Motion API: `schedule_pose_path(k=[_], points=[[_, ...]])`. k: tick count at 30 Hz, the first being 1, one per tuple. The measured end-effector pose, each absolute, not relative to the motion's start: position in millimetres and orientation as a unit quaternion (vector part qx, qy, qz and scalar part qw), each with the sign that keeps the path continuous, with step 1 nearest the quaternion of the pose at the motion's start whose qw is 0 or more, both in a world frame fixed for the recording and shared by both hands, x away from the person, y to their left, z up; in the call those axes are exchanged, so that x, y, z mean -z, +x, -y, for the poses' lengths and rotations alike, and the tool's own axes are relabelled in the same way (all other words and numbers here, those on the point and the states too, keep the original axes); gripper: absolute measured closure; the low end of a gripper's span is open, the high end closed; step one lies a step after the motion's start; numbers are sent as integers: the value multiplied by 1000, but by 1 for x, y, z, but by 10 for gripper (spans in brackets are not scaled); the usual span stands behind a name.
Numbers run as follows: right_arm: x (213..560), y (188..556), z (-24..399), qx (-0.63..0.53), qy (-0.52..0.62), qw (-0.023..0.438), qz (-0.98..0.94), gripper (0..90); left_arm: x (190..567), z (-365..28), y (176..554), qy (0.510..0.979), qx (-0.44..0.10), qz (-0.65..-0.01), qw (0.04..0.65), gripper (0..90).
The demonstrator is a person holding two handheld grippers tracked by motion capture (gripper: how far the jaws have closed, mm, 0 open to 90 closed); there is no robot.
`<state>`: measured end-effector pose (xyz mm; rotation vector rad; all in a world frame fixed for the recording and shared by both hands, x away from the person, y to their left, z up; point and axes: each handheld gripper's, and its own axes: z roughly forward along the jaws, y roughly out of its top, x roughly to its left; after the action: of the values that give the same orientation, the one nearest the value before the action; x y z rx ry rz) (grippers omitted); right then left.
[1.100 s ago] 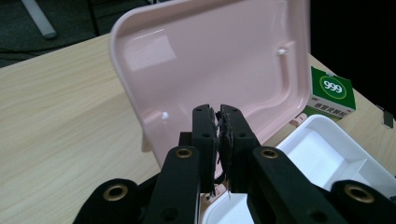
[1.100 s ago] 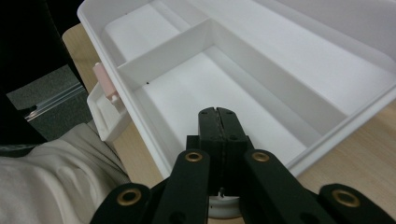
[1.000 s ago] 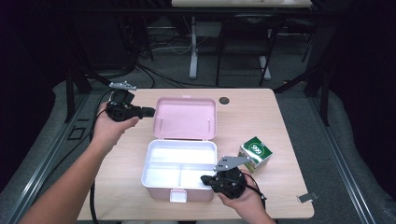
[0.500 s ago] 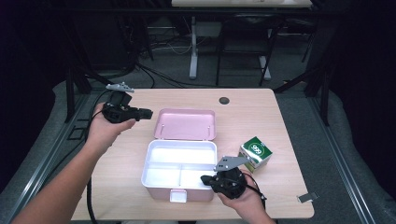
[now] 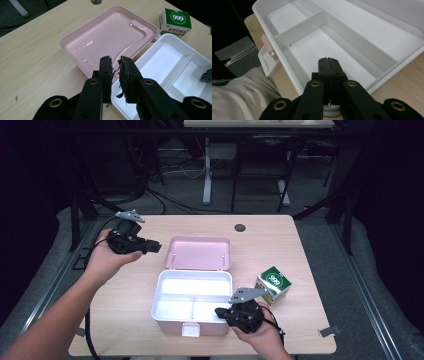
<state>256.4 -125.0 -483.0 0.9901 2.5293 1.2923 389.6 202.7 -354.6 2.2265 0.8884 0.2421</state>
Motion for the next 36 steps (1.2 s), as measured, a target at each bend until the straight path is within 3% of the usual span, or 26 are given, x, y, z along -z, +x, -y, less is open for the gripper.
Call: schedule_pose_path(k=[18,36], points=[[483,255,124,-434,332,68,-835,860,354,-179,379,932,-59,-251,257,798],[477,251,129,-439,332,67,-832,825,366,-154,372,967,-51,-178,176,828]])
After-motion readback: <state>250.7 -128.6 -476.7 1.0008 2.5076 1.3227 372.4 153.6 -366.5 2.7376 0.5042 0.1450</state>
